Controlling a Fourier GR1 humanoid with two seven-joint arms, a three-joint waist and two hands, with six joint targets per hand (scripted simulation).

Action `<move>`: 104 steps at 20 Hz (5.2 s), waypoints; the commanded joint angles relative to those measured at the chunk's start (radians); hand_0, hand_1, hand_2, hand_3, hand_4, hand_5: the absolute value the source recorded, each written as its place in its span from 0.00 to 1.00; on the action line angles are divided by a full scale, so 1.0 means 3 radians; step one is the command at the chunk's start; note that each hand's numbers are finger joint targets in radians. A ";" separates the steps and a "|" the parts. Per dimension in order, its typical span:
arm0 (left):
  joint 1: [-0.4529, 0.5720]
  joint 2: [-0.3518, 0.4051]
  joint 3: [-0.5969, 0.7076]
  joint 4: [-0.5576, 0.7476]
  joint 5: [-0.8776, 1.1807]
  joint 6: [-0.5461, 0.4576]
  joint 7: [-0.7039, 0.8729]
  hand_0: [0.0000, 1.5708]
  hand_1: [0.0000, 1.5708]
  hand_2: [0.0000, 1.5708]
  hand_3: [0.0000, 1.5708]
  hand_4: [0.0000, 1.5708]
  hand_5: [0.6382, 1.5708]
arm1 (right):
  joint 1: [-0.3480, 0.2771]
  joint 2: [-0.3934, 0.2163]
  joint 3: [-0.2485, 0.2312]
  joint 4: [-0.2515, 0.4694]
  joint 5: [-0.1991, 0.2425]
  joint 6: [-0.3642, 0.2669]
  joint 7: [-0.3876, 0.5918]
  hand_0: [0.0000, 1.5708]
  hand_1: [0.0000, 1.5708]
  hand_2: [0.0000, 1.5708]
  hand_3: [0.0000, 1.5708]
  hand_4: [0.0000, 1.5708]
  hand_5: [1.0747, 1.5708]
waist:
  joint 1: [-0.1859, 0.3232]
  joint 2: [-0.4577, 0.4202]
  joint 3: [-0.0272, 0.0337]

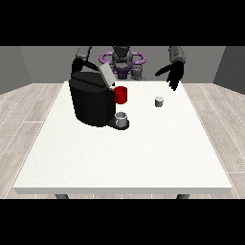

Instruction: Insert the coffee pod into the coffee machine and close the lid

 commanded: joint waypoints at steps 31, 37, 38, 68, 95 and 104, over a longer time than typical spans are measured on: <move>-0.1069 -0.0090 -0.0566 0.1793 -0.1833 0.0604 -0.0323 0.56 0.56 0.64 0.52 0.18 1.00 | -0.0491 0.0142 -0.0055 0.0745 -0.0054 0.0073 -0.0184 0.00 0.00 0.00 0.00 0.00 1.00 | -0.0110 0.0366 0.0001; -0.1117 0.0090 -0.0459 0.2077 -0.1913 0.0541 -0.0582 0.50 0.50 0.62 0.55 0.25 1.00 | -0.0262 0.0094 0.0030 0.0671 0.0181 -0.0081 -0.0050 0.00 0.00 0.00 0.00 0.00 1.00 | -0.0123 0.0174 -0.0001; -0.1131 -0.0181 -0.0607 0.2000 -0.2017 0.0558 -0.0437 0.55 0.55 0.65 0.59 0.26 1.00 | -0.0581 -0.0042 -0.0160 0.0795 0.0086 -0.0001 0.0167 0.00 0.00 0.00 0.00 0.00 1.00 | -0.0026 0.0179 0.0000; -0.2256 -0.0532 -0.0044 0.1715 -0.1602 -0.0515 0.0028 0.90 0.90 0.90 0.88 0.34 1.00 | -0.0398 0.0078 -0.0087 0.1039 0.0076 0.0044 -0.0227 0.00 0.00 0.00 0.00 0.00 1.00 | -0.0264 -0.0221 0.0001; -0.3345 -0.0103 0.0303 0.2028 -0.1573 -0.0668 0.0154 0.75 0.75 0.79 0.77 0.30 1.00 | -0.1103 -0.0125 -0.0330 0.0869 0.0011 -0.0003 -0.0039 0.00 0.00 0.00 0.00 0.10 1.00 | -0.0574 0.0607 0.0001; -0.3328 -0.0286 0.0258 0.2118 -0.1600 -0.0668 0.0240 0.76 0.76 0.79 0.77 0.28 1.00 | -0.1071 -0.0124 -0.0320 0.0882 0.0027 -0.0006 -0.0024 0.00 0.00 0.00 0.00 0.11 1.00 | -0.0598 0.0500 0.0002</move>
